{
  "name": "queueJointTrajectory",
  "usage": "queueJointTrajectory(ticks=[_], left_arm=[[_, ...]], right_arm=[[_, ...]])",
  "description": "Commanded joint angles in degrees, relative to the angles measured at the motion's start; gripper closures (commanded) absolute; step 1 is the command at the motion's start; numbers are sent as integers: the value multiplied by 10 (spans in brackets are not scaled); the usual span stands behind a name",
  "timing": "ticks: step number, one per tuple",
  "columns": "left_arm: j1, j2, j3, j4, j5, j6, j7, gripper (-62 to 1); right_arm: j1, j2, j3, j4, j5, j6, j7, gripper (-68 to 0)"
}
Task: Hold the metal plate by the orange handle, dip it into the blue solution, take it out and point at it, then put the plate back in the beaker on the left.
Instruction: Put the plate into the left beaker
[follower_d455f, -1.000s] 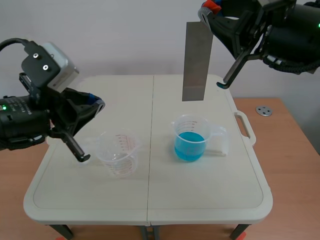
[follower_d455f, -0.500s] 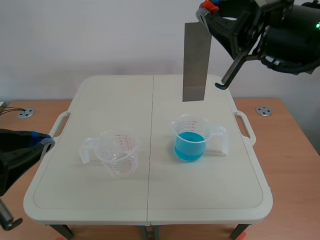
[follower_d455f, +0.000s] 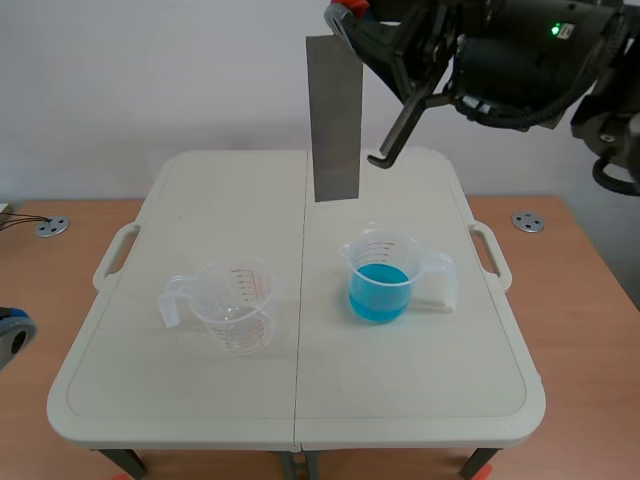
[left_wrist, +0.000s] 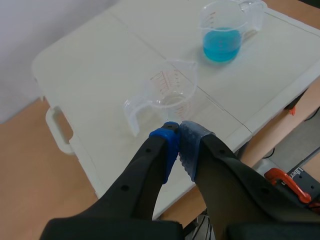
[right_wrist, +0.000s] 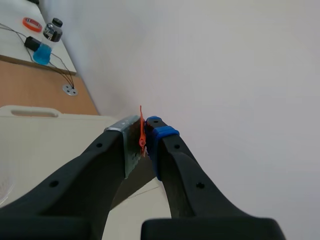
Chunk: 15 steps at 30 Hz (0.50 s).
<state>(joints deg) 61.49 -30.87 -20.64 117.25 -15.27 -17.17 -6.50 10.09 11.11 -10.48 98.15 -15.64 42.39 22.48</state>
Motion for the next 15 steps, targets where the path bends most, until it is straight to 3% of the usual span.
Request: queueJointTrajectory(ticks=[1,6,15], left_arm=[[-3,19,1,1,-1,-1,-8,-15],[-4,44,1,1,0,-3,5,-15],[-4,45,1,1,0,-3,10,-15]], right_arm=[[17,-12,-13,14,10,3,0,-13],[30,-35,-50,14,10,3,-23,-13],[34,-71,-95,11,8,3,-46,-13]])
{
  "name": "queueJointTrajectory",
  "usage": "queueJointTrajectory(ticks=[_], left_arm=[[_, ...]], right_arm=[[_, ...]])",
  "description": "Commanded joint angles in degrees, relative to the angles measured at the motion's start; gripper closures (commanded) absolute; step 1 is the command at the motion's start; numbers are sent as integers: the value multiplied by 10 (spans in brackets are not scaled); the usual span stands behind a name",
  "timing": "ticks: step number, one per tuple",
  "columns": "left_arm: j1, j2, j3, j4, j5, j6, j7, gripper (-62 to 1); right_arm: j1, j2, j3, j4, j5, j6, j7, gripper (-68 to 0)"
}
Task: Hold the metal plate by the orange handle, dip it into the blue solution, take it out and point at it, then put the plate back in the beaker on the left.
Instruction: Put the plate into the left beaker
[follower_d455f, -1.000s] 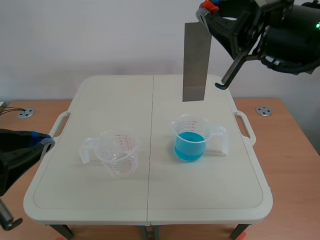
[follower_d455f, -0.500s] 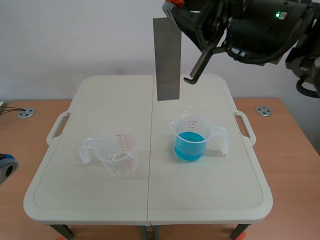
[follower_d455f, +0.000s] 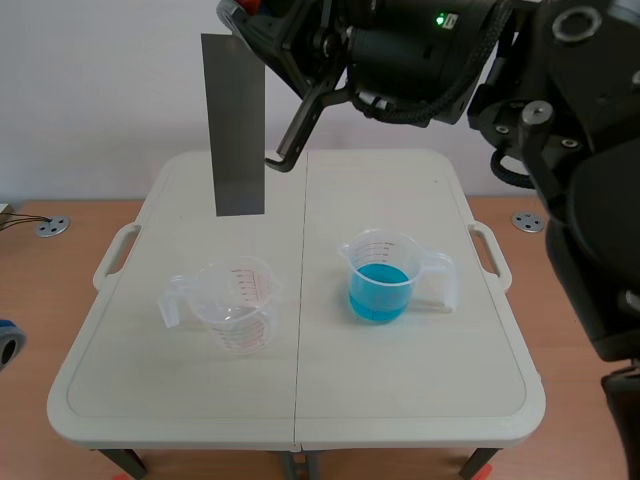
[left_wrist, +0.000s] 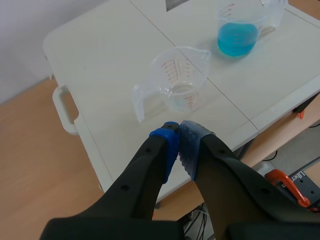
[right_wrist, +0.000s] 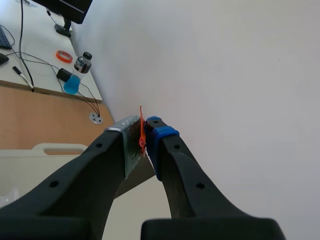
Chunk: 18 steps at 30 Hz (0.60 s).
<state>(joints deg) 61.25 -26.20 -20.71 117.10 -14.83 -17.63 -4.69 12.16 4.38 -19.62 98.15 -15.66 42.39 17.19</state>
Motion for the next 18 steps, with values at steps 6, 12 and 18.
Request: queueJointTrajectory(ticks=[6,12,18], left_arm=[[-2,-2,2,3,-4,1,-6,-15],[-2,-2,2,3,-4,1,-6,-15],[-2,-2,2,3,-4,1,-6,-15]], right_arm=[[14,-12,-35,-4,8,3,3,-13],[14,-12,-58,-21,8,3,3,-13],[13,-12,-81,-42,8,0,5,-13]])
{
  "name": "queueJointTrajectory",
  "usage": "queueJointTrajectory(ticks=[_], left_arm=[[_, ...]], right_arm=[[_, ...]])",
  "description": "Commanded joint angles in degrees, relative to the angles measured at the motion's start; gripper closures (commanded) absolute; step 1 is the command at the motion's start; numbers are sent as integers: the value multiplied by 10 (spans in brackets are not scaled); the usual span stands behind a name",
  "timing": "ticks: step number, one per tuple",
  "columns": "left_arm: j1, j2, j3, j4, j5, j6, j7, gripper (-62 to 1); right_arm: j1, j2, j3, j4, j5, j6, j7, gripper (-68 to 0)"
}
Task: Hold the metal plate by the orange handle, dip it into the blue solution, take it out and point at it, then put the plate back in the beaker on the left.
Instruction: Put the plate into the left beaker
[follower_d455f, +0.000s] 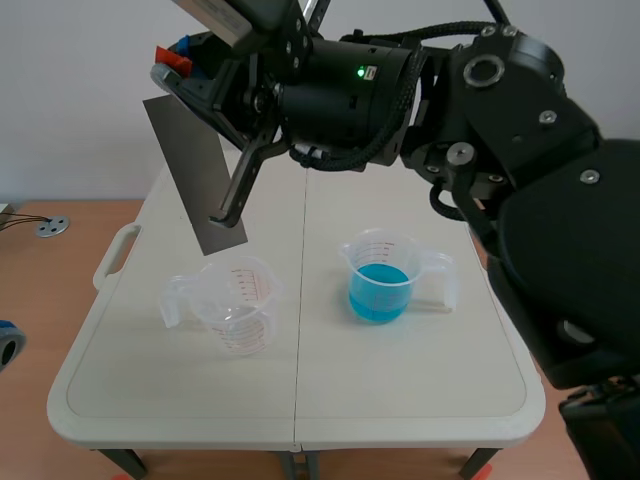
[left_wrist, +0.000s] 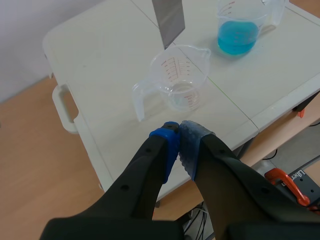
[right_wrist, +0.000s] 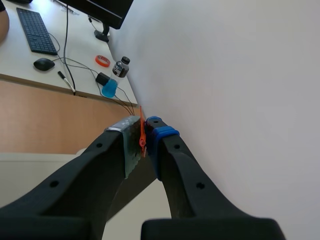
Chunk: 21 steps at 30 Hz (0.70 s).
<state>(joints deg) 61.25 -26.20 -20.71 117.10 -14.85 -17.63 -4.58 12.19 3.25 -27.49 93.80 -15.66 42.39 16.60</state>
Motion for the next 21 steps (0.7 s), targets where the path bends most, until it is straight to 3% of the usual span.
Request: queueJointTrajectory(ticks=[1,21], left_arm=[[-2,-2,2,3,-4,1,-7,-15],[-2,-2,2,-18,-4,1,0,-15]], right_arm=[[13,-1,-7,-2,8,0,11,-13],[13,-1,-29,-66,9,-36,13,-13]])
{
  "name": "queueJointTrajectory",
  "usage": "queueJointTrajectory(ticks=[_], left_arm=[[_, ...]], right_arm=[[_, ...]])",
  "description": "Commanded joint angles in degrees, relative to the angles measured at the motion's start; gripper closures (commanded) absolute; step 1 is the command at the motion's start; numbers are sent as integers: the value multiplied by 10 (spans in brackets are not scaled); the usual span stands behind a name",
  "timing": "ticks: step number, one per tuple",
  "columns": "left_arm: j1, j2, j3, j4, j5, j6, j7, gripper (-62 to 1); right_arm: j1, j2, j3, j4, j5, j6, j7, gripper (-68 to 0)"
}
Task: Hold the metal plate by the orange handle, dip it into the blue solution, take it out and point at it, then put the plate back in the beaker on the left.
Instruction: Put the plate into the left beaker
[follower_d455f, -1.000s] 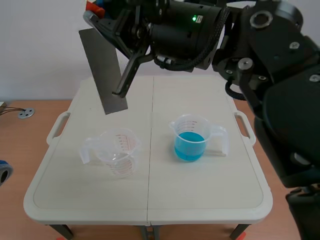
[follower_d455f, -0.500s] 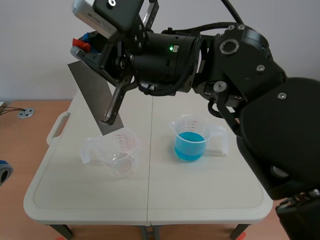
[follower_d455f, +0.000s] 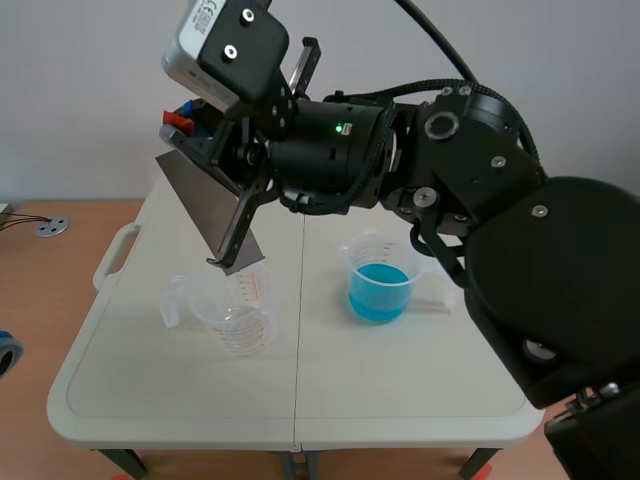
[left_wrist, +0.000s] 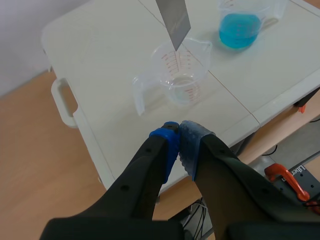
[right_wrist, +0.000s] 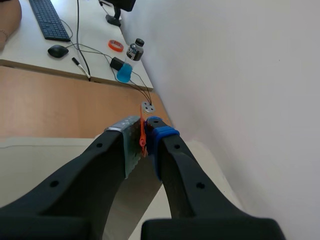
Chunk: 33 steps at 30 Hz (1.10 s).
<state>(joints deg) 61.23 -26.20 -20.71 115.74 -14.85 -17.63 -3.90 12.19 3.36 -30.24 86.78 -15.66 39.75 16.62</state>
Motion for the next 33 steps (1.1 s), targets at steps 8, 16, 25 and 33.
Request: queueJointTrajectory(ticks=[8,16,25,33], left_arm=[[-2,-2,2,-66,-4,1,-28,-15],[-3,-2,2,-103,-4,1,-40,-15],[-3,-2,2,-105,-4,0,-40,-15],[-3,-2,2,-105,-4,-1,-40,-15]], right_arm=[[13,-2,-2,-21,9,-14,23,-13],[13,-2,-2,-32,8,-25,30,-13],[13,-2,-2,-59,8,-25,37,-13],[13,-2,-2,-102,8,-35,50,-13]])
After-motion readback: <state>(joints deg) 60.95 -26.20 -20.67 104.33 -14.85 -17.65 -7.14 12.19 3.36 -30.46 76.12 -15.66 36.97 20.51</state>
